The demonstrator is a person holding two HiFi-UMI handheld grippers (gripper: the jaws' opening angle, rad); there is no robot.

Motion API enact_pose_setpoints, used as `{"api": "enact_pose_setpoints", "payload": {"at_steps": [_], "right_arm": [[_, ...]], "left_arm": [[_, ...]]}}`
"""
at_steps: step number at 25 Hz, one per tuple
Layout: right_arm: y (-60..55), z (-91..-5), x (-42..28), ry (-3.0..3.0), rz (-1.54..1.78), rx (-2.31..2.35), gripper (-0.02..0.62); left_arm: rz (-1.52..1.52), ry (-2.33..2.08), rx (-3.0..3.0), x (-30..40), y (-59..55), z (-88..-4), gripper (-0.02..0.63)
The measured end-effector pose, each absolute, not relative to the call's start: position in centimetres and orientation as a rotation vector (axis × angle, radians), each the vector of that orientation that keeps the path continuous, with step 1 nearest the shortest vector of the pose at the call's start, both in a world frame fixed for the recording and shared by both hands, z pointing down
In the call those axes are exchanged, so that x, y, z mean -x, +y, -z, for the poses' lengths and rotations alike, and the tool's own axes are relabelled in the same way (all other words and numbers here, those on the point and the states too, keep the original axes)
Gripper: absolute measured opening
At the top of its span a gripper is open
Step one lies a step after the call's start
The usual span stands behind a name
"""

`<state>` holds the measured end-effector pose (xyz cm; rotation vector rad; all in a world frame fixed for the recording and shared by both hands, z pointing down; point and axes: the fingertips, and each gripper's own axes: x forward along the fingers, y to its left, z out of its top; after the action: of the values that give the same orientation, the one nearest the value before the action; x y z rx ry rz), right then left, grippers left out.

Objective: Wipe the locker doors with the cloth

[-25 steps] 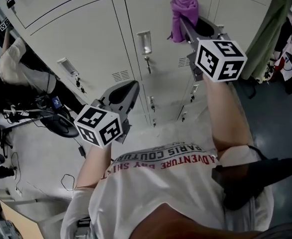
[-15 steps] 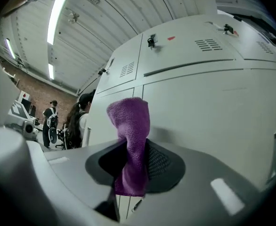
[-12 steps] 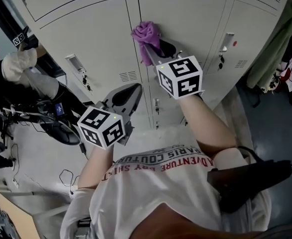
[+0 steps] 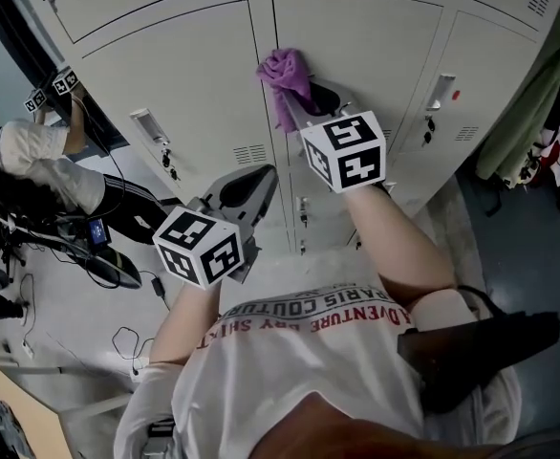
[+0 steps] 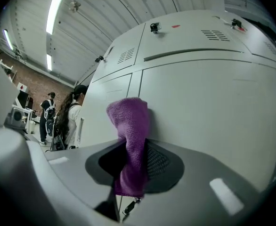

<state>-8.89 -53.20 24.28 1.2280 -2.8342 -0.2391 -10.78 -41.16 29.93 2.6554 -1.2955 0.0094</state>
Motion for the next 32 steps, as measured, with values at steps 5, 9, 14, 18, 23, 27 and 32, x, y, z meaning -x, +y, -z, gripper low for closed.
{"api": "enact_pose_setpoints", "payload": {"at_steps": [5,9,14,18,23,27,32], "right_arm": [[-53.4,-24.3,7.8,-2.844,0.208,-1.242,0.081],[-54.0,-24.3,5.6,-2.856,0.126,-1.286,0.081],[-55.4,-24.4,0.9,-2.837,0.077,-1.388,0.081],[-56.3,-24.2,-3.9,-2.752,0.128,-1.536,0.081],[-57.6,-24.2,-9.2,-2.673,0.116,-1.702,0.081],[-58.2,-24.4,-12.8,-2.586,0.134,-1.818,0.081],[-58.5,-24.4,-14.5,-2.607,0.097,-1.849,0.081]], "left_arm": [[0.001,-1.281,-2.651,10.6,-41.6,-30.3,0.000],[0.017,-1.266,-2.651,10.5,-41.9,-30.5,0.000],[0.020,-1.242,-2.650,9.8,-42.2,-30.9,0.000],[0.010,-1.215,-2.653,9.1,-42.5,-31.3,0.000],[-0.010,-1.201,-2.653,8.8,-42.5,-31.7,0.000],[-0.012,-1.188,-2.660,8.4,-42.4,-31.7,0.000],[-0.027,-1.188,-2.657,8.3,-42.0,-31.8,0.000]]}}
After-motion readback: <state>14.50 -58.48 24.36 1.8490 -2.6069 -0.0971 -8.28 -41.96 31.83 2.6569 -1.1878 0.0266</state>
